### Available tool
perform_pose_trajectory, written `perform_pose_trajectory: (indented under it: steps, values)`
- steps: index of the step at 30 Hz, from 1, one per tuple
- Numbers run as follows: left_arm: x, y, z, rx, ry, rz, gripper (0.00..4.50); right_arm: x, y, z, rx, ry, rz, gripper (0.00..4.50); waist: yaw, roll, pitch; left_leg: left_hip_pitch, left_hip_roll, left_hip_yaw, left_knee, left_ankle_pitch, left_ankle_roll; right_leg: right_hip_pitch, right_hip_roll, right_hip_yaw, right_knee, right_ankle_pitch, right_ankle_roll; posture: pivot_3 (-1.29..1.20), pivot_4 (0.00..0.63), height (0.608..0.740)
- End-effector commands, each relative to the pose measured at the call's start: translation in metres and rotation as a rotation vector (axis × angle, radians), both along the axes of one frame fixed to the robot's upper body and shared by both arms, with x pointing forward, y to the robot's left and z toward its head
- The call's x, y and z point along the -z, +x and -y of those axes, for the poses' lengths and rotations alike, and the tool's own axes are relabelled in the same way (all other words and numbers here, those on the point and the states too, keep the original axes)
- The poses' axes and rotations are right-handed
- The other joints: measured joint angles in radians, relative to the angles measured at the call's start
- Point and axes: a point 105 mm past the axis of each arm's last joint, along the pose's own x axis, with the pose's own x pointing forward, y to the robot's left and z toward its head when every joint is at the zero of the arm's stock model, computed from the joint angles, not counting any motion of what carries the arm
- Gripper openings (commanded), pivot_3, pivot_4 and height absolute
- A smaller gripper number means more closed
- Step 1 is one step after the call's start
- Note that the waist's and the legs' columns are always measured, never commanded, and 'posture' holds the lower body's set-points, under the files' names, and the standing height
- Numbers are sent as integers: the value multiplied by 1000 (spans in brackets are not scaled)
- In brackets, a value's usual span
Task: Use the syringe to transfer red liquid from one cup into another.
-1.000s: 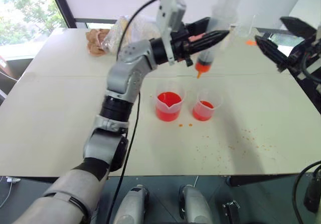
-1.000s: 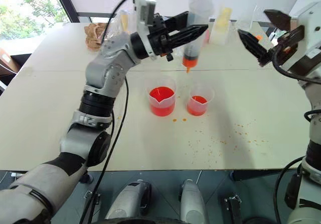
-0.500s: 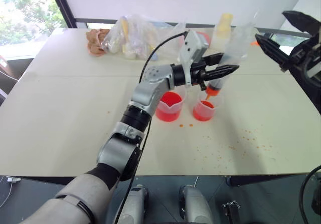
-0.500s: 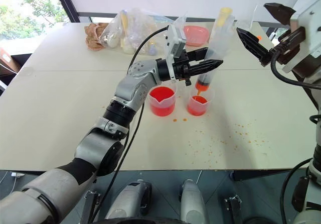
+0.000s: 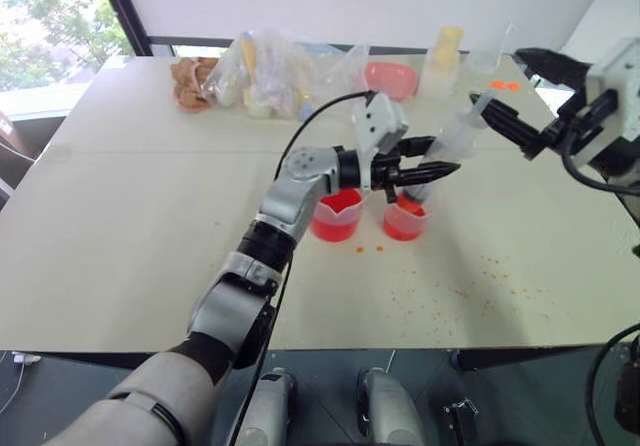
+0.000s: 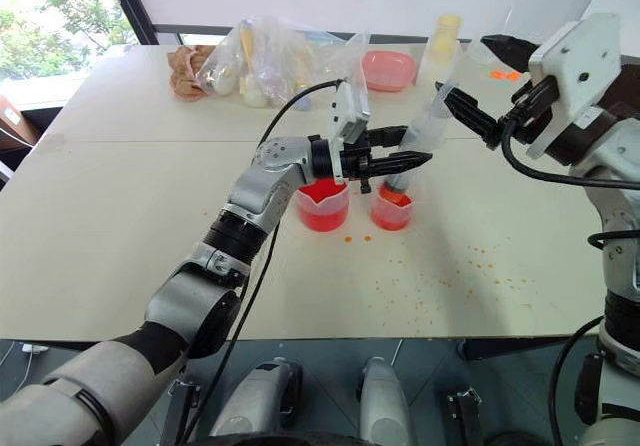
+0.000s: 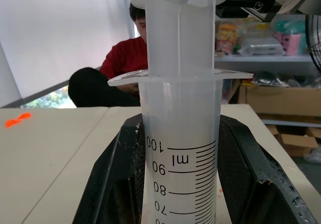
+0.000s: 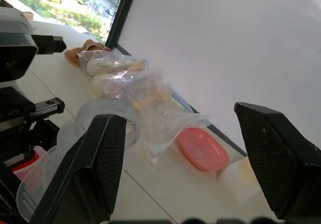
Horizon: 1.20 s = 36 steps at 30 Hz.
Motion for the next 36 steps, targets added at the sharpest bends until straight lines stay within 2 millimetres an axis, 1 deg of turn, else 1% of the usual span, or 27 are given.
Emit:
perform_pose_trajectory:
  steps: [1, 2, 7, 13, 17, 23, 26, 31, 36]
  values:
    - [-11, -6, 8, 15, -19, 58, 1455, -12, -9, -9, -49, -12, 61, 3000, 0, 0, 0, 0, 0, 0, 0, 0, 0, 0, 0, 0, 0, 0, 0, 0, 150, 740]
    - [-11, -5, 8, 9, -22, 54, 1455, -11, -9, -9, -54, -12, 59, 2687, 0, 0, 0, 0, 0, 0, 0, 0, 0, 0, 0, 0, 0, 0, 0, 0, 150, 740]
    - [-15, -2, 9, -15, -52, 45, 1455, -7, -10, -14, -78, -13, 37, 20, 0, 0, 0, 0, 0, 0, 0, 0, 0, 0, 0, 0, 0, 0, 0, 0, 150, 740]
    - [-36, -4, 12, -16, -120, 56, 1455, 10, -9, -23, -128, 3, -43, 20, 0, 0, 0, 0, 0, 0, 0, 0, 0, 0, 0, 0, 0, 0, 0, 0, 150, 740]
    - [-48, -8, 14, -17, -159, 73, 1455, 26, -9, -33, -163, 29, -98, 20, 0, 0, 0, 0, 0, 0, 0, 0, 0, 0, 0, 0, 0, 0, 0, 0, 150, 740]
    - [-58, -11, 16, -12, -182, 91, 1455, 39, -7, -40, -185, 70, -144, 20, 0, 0, 0, 0, -1, 0, 0, 0, 0, 0, 0, 0, 0, 0, 0, 0, 150, 740]
    - [-64, -12, 16, -15, -198, 96, 1455, 50, -8, -43, -193, 60, -192, 20, 0, 0, 0, 0, -1, 0, 0, 0, 0, 0, 0, 0, 0, 0, 0, 0, 150, 740]
    - [-69, -11, 16, -23, -217, 93, 1455, 61, -10, -47, -206, 63, -238, 20, 0, 0, 0, 0, -1, 0, 0, 0, 0, 0, 0, 0, 0, 0, 0, 0, 150, 740]
    - [-71, -12, 16, -19, -221, 97, 1455, 66, -9, -46, -197, 58, -251, 20, -1, 0, 0, 0, -1, 0, 0, 0, 0, 0, 0, 0, 0, 0, 0, 0, 150, 740]
